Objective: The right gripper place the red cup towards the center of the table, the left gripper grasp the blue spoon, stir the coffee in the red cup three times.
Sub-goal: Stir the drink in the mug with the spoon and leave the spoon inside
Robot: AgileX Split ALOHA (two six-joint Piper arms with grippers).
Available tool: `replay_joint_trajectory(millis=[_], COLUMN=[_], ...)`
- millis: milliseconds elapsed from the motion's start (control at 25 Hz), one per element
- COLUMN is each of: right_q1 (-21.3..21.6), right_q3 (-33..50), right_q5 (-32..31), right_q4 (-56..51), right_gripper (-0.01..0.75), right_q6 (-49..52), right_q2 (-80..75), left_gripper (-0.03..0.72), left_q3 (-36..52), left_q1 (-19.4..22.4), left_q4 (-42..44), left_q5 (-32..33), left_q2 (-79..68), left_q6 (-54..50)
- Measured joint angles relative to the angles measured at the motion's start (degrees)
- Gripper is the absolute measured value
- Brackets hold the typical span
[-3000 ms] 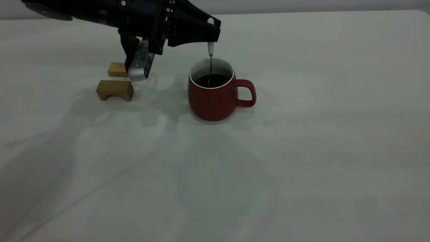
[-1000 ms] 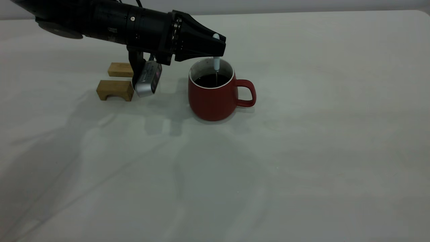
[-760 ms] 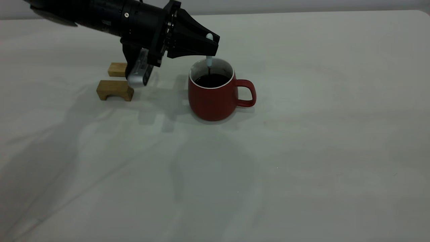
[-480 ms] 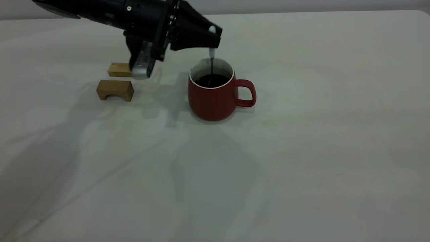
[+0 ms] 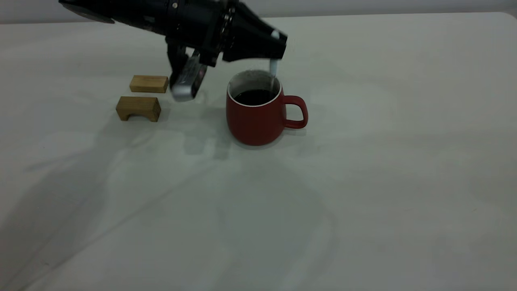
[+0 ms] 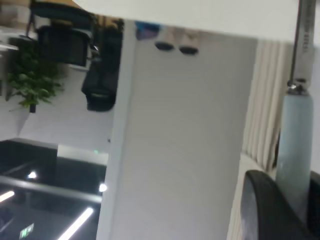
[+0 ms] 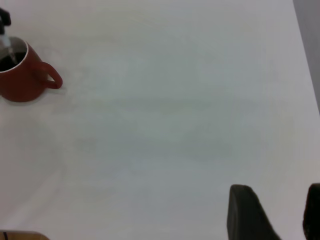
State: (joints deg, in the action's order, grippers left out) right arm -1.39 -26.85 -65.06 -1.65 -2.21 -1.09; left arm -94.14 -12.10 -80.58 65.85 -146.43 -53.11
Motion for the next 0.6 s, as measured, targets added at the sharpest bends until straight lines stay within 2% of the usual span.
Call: replay_joint_trajectory(millis=[160, 360, 600], right_q1=[0.00, 0.06, 0.06], right_q3=[0.00, 0.00, 0.00], right_q5=[0.00, 0.00, 0.00], right_q4=[0.00, 0.00, 0.00], right_gripper=[0.317, 0.317, 0.317], right_q6=[0.00, 0.00, 0.00], right_q2=[0.00, 0.00, 0.00], left_gripper=[0.168, 0.168, 0.168], left_q3=[-0.06, -0.06, -0.06], left_q1=[2.17, 5.08, 4.78], left_q4=[4.22, 4.13, 1.22], left_q5=[0.00, -0.23, -0.38], left_q2=[0.00, 0.00, 0.00], left_q6=[-1.56, -0.37, 5.53])
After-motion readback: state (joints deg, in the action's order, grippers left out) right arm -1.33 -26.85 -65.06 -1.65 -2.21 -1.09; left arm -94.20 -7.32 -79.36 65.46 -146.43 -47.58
